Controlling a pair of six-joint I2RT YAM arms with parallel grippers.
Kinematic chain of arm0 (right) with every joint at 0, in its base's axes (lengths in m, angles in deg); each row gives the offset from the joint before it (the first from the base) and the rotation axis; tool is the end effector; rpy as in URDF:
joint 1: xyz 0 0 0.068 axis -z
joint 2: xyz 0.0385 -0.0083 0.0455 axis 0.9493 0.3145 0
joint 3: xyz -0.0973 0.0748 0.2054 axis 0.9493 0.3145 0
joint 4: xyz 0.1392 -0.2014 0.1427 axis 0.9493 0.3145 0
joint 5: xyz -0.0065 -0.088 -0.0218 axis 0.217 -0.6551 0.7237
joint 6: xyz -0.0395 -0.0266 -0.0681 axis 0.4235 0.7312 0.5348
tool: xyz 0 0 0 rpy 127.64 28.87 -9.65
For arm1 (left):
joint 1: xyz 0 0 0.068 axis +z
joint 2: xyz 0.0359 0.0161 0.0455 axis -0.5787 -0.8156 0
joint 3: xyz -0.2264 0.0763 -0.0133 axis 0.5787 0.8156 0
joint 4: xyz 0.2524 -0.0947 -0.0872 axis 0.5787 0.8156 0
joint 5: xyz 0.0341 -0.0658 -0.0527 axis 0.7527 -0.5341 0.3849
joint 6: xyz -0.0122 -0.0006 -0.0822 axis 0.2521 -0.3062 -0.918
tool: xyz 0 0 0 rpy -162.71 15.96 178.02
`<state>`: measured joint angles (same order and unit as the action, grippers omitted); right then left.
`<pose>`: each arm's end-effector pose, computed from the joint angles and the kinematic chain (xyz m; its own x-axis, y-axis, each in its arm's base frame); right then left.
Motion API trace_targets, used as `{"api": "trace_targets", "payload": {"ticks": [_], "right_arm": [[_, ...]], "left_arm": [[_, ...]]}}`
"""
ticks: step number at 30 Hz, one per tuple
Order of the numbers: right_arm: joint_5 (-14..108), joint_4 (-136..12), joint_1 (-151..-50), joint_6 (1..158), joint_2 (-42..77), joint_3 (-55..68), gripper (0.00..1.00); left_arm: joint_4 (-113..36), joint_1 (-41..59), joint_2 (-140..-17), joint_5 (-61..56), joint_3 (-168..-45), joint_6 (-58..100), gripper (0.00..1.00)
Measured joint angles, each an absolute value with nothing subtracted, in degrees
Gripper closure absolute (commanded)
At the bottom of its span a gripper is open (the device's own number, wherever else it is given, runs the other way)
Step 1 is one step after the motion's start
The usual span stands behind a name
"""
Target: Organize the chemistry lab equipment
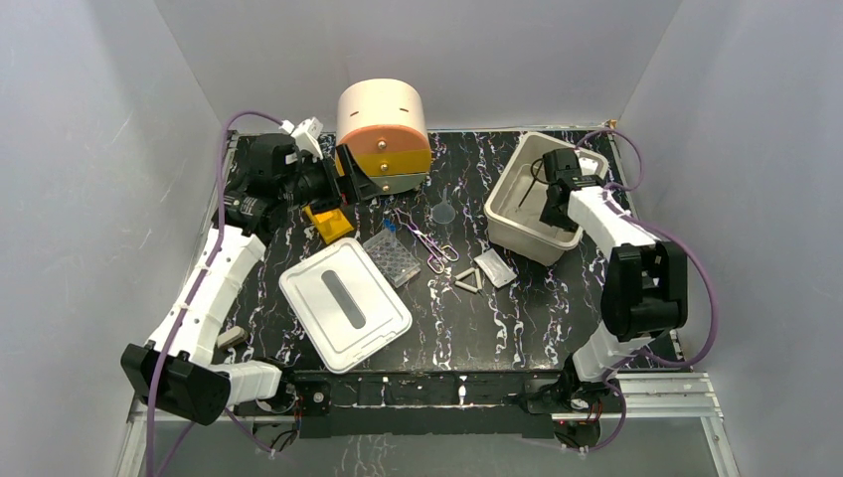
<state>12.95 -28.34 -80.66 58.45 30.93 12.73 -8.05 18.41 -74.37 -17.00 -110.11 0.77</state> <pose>0.3790 0.0275 0.1637 -0.7092 0.3109 -0.6328 0.4696 0.8778 -0.0949 0.3142 -0.1253 0.3554 -0.6443 -0.3046 -0.7015 0.3221 0.7239 -0.6101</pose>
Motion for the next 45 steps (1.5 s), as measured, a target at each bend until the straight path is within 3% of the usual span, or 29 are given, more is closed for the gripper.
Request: {"api": "trace_targets", "payload": {"ticks": [11,17,23,31,45], "right_arm": [[17.0,-24.9,-80.6,61.8,21.6,3.4,0.45],[26.8,-26.6,-81.2,65.4,17.6,0.6,0.38],[33.9,-28.6,-90.1,70.6,20.1,-2.2,0.29],[34.4,-31.0,-101.8,72.3,30.4,-7.8,0.36],[32.0,-30.9,-103.2,69.6,53.5,-17.8,0.47]], "left_arm": [[-12.0,18.2,-81.4,-11.1,-114.5,-2.3,0.02],[-14.7,18.2,-83.3,-9.2,-114.5,-4.2,0.02],[-16.0,18.2,-84.4,-8.3,-115.1,-6.3,0.02],[-14.5,18.2,-82.9,-3.1,-114.4,-6.5,0.02],[-14.9,18.2,-79.2,0.0,-109.8,-6.0,0.02]]}}
